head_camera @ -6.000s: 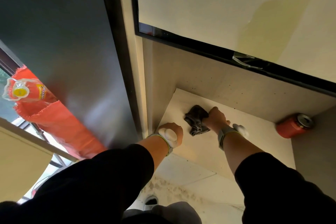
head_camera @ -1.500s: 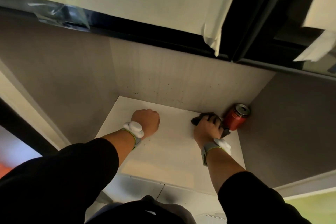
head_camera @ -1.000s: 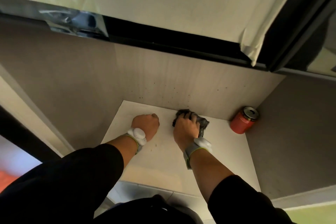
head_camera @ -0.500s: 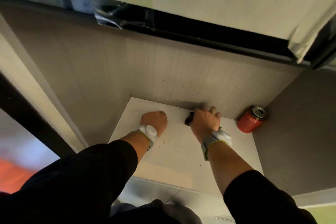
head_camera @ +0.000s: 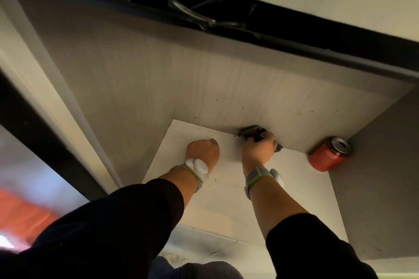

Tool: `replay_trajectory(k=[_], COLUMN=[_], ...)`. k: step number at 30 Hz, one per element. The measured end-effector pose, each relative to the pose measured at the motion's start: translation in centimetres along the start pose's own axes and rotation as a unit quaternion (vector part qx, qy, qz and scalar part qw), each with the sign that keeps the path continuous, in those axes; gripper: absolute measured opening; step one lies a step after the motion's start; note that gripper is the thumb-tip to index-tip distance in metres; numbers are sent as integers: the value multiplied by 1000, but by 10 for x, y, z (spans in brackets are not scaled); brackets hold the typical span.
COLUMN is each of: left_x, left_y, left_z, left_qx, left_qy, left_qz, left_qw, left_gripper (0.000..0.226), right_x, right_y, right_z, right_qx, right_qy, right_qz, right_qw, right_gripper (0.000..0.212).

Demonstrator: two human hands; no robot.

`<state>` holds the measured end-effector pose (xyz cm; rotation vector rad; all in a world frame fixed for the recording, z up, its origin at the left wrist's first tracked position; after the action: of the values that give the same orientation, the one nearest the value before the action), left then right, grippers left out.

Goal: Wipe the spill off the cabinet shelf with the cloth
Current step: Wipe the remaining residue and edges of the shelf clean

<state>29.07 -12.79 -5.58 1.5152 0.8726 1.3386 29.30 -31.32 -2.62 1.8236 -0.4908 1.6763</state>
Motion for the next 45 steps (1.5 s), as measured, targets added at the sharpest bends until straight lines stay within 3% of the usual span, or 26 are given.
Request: replay_trajectory(k=[7, 11, 14, 17, 21, 23, 28, 34, 38, 42, 45], left_x=[-2, -4, 4, 14, 20, 20, 57, 67, 71, 75, 71], left_y=[-3, -8, -14, -10, 12, 10, 1, -11, -14, -5, -11], left_z=[1, 2, 4, -5, -42, -52, -62, -71, -69, -71, -66], left_qx=[-39, -23, -16, -16, -57, -34, -28, -3, -15, -15, -28], left_qy=[-12, -33, -41, -27, 21, 29, 110, 148, 110, 94, 95], left_qz=[38, 23, -12, -71, -51, -53, -64, -35, -35, -2, -6], left_qw=[998, 999, 999, 997, 997, 998, 991, 988, 993, 995, 995], left_gripper=[24, 34, 32, 34, 19, 16, 32, 26, 31, 25, 41], right_x=[32, 57, 72, 82, 95, 98, 102, 106, 96, 58, 45], right_y=[-24, -2, -7, -34, -79, -93, -113, -170, -178, -172, -158], right_z=[-12, -3, -7, -23, -49, -56, -68, -119, -125, -127, -118], right_qx=[30, -30, -21, 19, 97, 125, 163, 322, 362, 408, 409], right_qy=[93, 131, 151, 185, 200, 211, 217, 343, 436, 418, 410], right_qz=[23, 58, 53, 18, -22, -43, -38, -54, -156, -321, -384], right_qw=[995, 989, 987, 982, 975, 969, 962, 881, 809, 746, 719], right_gripper=[27, 22, 23, 23, 20, 21, 25, 42, 58, 75, 74])
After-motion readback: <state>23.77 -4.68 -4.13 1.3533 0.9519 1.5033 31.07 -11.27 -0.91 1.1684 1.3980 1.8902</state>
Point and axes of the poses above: each hand's wrist, its own z-axis towards the middle knuckle, its own y-axis out of the back of the hand, x = y × z, the point moved 8 cm from there along z, towards the middle knuckle, and after that the axes turned 15 degrees about z, right-handed, at the moved point
